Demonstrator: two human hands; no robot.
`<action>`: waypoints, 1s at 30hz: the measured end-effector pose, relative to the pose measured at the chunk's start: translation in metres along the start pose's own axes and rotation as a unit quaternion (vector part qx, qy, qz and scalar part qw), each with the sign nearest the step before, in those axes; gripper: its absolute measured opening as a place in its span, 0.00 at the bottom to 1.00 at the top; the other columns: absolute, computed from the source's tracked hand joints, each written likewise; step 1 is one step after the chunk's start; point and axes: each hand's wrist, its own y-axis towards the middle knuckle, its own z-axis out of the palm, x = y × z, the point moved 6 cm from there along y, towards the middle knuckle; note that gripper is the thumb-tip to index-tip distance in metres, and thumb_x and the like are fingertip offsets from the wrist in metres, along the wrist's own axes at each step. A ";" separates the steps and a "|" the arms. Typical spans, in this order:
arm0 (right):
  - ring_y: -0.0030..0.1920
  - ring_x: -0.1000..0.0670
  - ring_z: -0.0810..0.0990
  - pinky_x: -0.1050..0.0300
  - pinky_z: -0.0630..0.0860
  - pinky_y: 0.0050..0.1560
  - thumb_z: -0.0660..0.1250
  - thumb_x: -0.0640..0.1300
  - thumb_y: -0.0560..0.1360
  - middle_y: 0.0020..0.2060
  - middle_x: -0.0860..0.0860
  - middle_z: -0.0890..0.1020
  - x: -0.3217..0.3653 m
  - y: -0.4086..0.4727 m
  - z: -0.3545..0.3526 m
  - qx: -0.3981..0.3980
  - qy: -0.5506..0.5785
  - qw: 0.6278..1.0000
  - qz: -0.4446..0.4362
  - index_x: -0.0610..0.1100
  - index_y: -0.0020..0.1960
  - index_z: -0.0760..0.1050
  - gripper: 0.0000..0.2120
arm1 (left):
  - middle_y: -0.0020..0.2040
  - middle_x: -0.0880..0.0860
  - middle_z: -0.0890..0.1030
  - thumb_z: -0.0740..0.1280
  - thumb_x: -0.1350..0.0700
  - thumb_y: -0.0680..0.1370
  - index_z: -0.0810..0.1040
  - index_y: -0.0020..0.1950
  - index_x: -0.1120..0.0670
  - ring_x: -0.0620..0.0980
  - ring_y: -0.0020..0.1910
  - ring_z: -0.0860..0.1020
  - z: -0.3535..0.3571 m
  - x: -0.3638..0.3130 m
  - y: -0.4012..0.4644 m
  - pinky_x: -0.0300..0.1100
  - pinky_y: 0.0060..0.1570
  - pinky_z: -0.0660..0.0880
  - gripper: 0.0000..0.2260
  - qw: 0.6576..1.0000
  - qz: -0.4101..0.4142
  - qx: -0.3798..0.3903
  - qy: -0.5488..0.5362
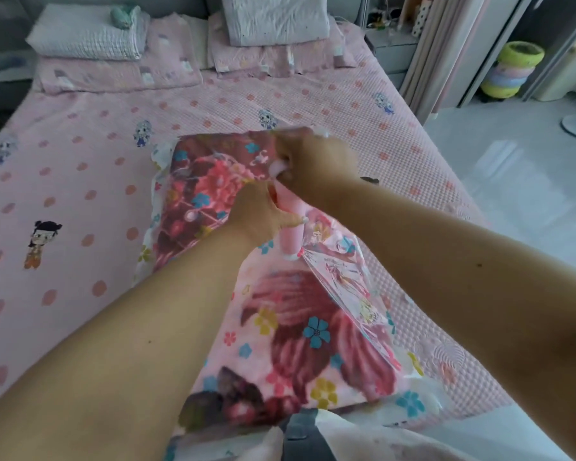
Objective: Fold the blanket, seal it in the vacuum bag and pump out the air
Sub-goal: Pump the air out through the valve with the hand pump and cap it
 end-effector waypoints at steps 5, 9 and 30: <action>0.31 0.47 0.67 0.62 0.51 0.28 0.63 0.47 0.70 0.26 0.54 0.67 0.000 0.013 -0.032 -0.131 0.090 0.987 -0.007 0.49 0.37 0.66 0.06 | 0.46 0.50 0.85 0.81 0.57 0.62 0.82 0.48 0.50 0.48 0.45 0.83 -0.004 -0.001 -0.003 0.50 0.51 0.80 0.16 0.999 -0.014 -0.008 -0.031; 0.32 0.45 0.72 0.62 0.56 0.28 0.62 0.45 0.69 0.31 0.51 0.70 0.005 0.008 -0.029 -0.104 0.083 0.991 0.006 0.50 0.38 0.64 0.06 | 0.44 0.50 0.84 0.80 0.58 0.62 0.79 0.44 0.46 0.49 0.45 0.82 -0.008 -0.009 -0.004 0.50 0.49 0.80 0.16 1.000 0.001 -0.008 -0.019; 0.29 0.47 0.71 0.63 0.58 0.27 0.63 0.45 0.70 0.27 0.54 0.67 0.014 0.012 -0.037 -0.108 0.100 0.989 -0.015 0.49 0.38 0.69 0.04 | 0.47 0.53 0.85 0.80 0.58 0.64 0.82 0.50 0.55 0.49 0.46 0.82 -0.014 -0.012 -0.003 0.43 0.49 0.79 0.17 1.000 0.009 0.007 0.008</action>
